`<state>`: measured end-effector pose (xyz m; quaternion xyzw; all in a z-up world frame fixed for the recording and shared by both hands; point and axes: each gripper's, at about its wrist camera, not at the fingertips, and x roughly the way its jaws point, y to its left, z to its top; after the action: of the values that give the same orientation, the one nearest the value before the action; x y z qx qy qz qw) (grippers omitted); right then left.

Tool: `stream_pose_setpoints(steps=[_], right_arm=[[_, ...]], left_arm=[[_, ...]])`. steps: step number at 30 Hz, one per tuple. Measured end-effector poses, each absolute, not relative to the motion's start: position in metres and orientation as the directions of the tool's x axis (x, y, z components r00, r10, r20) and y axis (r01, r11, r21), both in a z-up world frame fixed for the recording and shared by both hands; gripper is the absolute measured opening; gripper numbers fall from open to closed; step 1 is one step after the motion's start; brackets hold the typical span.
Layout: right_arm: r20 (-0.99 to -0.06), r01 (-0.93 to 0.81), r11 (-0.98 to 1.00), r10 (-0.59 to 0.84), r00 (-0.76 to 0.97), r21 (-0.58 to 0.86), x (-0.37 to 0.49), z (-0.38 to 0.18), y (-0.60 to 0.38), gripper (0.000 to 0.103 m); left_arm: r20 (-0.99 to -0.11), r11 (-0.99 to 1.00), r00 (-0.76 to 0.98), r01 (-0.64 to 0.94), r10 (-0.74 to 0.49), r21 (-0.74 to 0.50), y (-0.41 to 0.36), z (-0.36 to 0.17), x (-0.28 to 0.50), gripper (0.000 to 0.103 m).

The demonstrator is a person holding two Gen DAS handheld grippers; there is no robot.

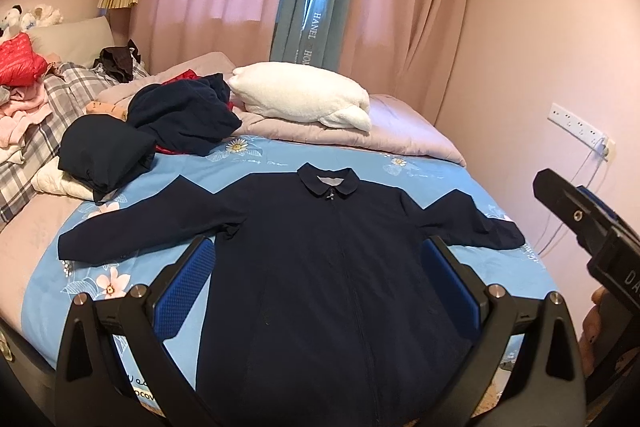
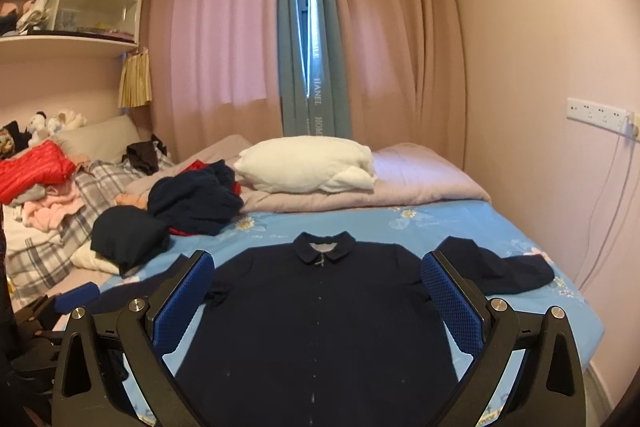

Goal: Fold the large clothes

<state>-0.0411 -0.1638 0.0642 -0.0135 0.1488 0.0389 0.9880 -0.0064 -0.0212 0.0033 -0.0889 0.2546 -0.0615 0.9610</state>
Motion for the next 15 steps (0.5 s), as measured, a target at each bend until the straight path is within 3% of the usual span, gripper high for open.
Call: stream_pose_setpoints(steps=[15], right_arm=[[-0.339, -0.103, 0.992, 0.12, 0.933, 0.066, -0.002, 0.061, -0.187, 0.102]], left_arm=[[-0.542, 0.985, 0.83, 0.048, -0.133, -0.168, -0.026, -0.015, 0.048, 0.103]])
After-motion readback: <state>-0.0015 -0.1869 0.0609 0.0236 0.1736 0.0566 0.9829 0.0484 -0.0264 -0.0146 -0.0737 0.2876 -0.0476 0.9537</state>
